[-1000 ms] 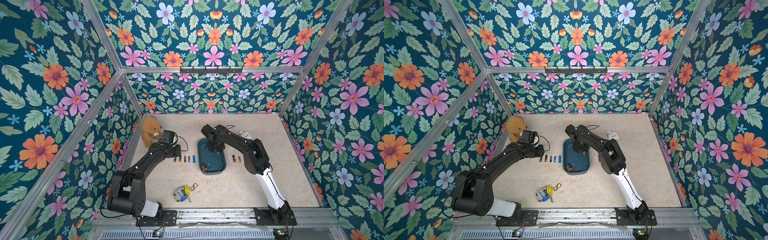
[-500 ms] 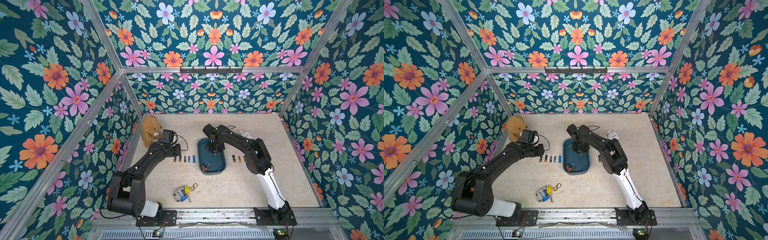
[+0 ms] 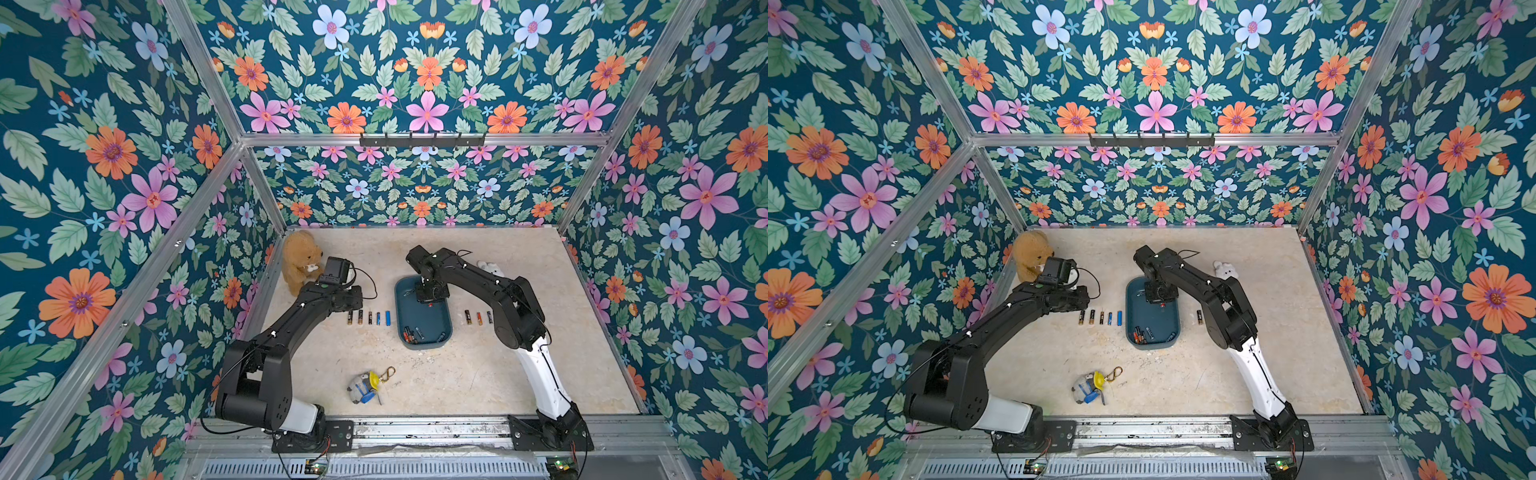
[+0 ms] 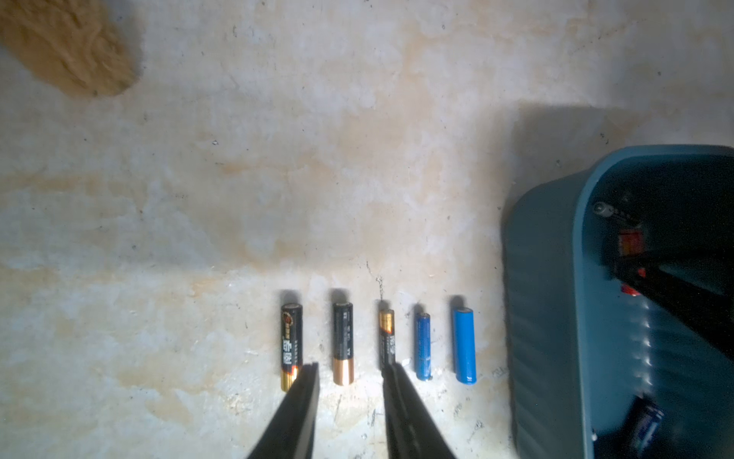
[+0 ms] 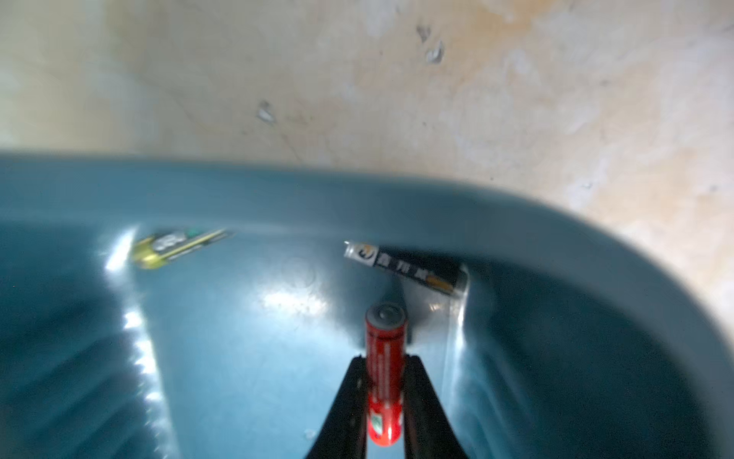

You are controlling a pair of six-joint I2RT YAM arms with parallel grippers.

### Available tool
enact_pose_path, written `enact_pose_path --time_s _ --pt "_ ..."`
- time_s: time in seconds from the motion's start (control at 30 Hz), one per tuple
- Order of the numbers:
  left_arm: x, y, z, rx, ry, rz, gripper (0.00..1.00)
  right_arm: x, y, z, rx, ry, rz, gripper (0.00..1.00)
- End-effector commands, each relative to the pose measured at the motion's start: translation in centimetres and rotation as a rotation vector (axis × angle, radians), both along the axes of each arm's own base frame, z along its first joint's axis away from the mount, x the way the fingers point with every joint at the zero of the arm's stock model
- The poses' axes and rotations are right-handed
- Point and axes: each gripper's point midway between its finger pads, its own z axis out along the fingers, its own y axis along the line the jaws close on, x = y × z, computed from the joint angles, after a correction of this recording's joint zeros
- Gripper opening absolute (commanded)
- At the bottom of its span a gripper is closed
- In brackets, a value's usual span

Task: Take the batteries out of the storage box
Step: Pick up the battery from the storage box.

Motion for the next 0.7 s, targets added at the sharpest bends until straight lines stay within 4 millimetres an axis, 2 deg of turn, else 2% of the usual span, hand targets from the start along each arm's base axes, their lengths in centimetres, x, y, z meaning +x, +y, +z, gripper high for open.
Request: enact_pose_path --time_s 0.0,0.33,0.67 --pt "0.1 0.2 0.1 0.013 0.005 0.008 0.34 0.3 0.1 1.4 0.014 -0.031 0.006 0.18" --pt "0.2 0.0 0.8 0.018 -0.005 0.006 0.34 0.6 0.2 5.2 0.064 -0.089 -0.002 0.18" --pt "-0.3 0.1 1.3 0.022 -0.007 0.012 0.34 0.0 -0.9 7.6 0.077 -0.126 -0.017 0.17"
